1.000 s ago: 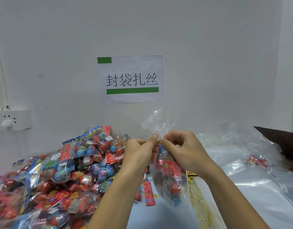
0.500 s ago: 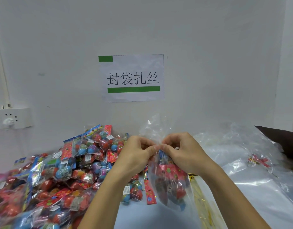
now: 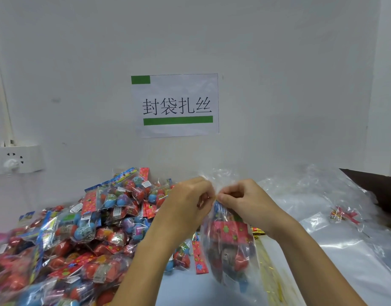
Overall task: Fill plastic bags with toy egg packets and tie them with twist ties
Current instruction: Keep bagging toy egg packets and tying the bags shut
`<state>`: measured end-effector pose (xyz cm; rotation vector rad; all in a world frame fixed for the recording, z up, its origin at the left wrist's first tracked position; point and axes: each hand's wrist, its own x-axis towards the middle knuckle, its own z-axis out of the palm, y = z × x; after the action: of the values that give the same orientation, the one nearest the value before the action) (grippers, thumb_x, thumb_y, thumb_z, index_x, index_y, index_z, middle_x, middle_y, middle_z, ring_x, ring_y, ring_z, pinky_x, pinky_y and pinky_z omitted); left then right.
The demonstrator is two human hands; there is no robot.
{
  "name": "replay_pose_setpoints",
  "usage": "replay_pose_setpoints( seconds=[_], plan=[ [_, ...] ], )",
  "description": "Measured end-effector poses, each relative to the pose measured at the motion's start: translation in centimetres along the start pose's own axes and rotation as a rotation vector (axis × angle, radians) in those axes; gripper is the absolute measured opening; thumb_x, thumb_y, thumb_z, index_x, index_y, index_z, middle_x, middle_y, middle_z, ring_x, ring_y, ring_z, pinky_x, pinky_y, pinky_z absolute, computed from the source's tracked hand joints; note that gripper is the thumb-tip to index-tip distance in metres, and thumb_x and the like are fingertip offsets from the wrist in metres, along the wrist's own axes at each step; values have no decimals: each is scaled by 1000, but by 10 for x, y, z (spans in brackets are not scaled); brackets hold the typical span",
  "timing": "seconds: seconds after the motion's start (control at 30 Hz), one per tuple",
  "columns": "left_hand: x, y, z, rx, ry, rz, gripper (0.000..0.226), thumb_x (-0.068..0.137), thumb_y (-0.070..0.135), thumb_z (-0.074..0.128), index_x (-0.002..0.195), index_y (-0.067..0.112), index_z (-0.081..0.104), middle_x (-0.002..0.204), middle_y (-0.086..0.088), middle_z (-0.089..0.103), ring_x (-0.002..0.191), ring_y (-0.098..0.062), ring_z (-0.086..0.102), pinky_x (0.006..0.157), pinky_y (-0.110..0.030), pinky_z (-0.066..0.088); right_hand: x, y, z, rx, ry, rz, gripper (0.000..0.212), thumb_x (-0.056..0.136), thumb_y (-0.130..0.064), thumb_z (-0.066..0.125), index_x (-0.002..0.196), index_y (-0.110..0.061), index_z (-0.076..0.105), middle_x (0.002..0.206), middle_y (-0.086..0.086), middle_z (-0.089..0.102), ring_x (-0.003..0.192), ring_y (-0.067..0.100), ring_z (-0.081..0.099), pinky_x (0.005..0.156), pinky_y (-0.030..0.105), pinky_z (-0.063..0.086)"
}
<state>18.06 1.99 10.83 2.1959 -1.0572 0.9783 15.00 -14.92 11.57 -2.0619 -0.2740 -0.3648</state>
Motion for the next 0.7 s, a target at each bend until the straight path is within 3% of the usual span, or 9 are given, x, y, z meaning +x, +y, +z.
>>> replay_pose_setpoints(
  seconds=[0.03, 0.1, 0.23, 0.37, 0.5, 0.63, 0.7],
  plan=[
    [0, 1, 2, 38, 42, 18, 13, 85, 1, 71, 75, 7, 66, 70, 0, 60, 62, -17, 56, 59, -32, 49, -1, -1, 0, 43, 8, -2, 26, 98, -16, 61, 76, -7, 73, 59, 0, 60, 53, 6, 51, 56, 18, 41],
    [1, 4, 6, 23, 132, -35, 15, 84, 4, 74, 73, 8, 66, 65, 3, 59, 56, -10, 53, 55, -22, 47, -1, -2, 1, 132, 34, -3, 22, 97, -17, 62, 86, -3, 75, 75, 13, 70, 65, 11, 61, 65, 25, 49],
    [2, 4, 3, -324, 129, -406, 16, 84, 20, 78, 69, 20, 73, 58, 8, 67, 55, -1, 62, 53, -10, 44, 1, 0, -2, 174, 121, -3, 21, 97, -22, 64, 81, -13, 75, 79, 7, 74, 74, 17, 70, 73, 32, 57],
    [0, 6, 1, -670, -2, -643, 19, 90, 27, 72, 73, 24, 80, 68, 8, 73, 61, 1, 65, 57, -14, 47, 5, 4, 0, 106, 148, -1, 19, 96, -24, 66, 80, -17, 74, 83, 9, 75, 78, 21, 72, 74, 34, 57],
    [2, 11, 6, -811, 27, -804, 18, 86, 33, 76, 73, 22, 80, 68, 8, 72, 56, 4, 60, 60, -19, 45, 5, 4, 5, 43, 147, -33, 19, 96, -24, 65, 81, -17, 75, 80, 8, 74, 73, 18, 69, 68, 28, 53],
    [3, 10, 9, -979, 74, -984, 10, 86, 16, 76, 83, 7, 79, 80, -4, 75, 73, -14, 63, 75, -35, 54, 5, 3, 7, 20, 135, -39, 17, 96, -23, 65, 84, -15, 75, 81, 6, 75, 81, 22, 70, 70, 28, 54],
    [4, 9, 9, -1092, 74, -1077, 8, 86, 10, 74, 84, 2, 76, 82, -10, 72, 74, -19, 58, 69, -34, 50, 5, 3, 9, 6, 126, -39, 17, 95, -22, 65, 84, -14, 75, 82, 8, 75, 80, 23, 70, 71, 31, 55]
  ],
)
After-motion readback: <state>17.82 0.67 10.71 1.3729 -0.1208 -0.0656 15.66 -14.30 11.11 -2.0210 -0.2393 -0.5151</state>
